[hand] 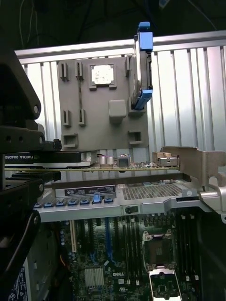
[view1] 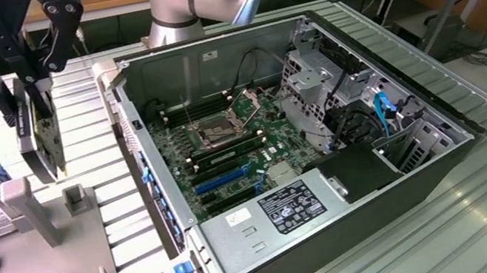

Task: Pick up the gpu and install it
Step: 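Pick up the gpu and move the gpu toward the slot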

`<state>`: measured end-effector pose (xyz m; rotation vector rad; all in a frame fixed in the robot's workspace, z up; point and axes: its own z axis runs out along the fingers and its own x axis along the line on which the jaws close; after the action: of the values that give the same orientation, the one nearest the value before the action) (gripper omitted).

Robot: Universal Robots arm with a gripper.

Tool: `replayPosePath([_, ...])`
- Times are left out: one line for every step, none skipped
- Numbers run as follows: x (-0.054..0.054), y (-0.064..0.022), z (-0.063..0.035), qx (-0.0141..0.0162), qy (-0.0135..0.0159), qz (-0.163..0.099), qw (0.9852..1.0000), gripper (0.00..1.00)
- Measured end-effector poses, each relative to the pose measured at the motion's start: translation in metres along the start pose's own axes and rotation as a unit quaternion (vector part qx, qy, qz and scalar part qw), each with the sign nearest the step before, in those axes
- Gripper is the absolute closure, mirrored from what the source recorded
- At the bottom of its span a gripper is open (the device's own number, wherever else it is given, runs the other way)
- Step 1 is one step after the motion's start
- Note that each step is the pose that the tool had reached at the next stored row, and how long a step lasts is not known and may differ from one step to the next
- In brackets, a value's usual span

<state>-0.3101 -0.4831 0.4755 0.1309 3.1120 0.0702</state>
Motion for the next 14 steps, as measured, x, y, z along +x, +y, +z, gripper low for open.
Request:
replayPosePath([-0.001,0.0001,0.0001,0.0000,0.0000,0.000,1.0000,0.73])
replayPosePath([-0.002,0.0002,0.0001,-0.0001,0.0000,0.000,1.0000,0.73])
replayPosePath([-0.003,0.0003,0.0001,0.0000,0.0000,0.000,1.0000,0.73])
replayPosePath([-0.005,0.0004,0.0002,0.0000,-0.0001,0.000,1.0000,0.73])
replayPosePath([-0.006,0.0005,0.0002,-0.0001,0.0000,0.000,1.0000,0.73])
replayPosePath([-0.007,0.0006,0.0002,0.0000,0.0000,0.000,1.0000,0.73])
replayPosePath([-0.008,0.0007,0.0002,0.0000,0.0000,0.000,1.0000,0.73])
replayPosePath([-0.009,0.0008,0.0003,0.0000,0.0000,0.000,1.0000,0.73])
replayPosePath([-0.011,0.0009,0.0003,0.0000,0.0000,0.000,1.0000,0.73])
replayPosePath([-0.013,0.0011,0.0004,0.0000,0.0000,0.000,1.0000,0.73])
replayPosePath([-0.015,0.0012,0.0005,0.0000,0.0000,0.000,1.0000,0.73])
replayPosePath([-0.016,0.0013,0.0005,0.0000,0.0000,0.000,1.0000,0.73])
replayPosePath([-0.017,0.0014,0.0006,-0.0001,0.0000,0.000,1.0000,0.73])
replayPosePath([-0.018,0.0015,0.0006,-0.0001,0.0000,0.000,1.0000,0.73])
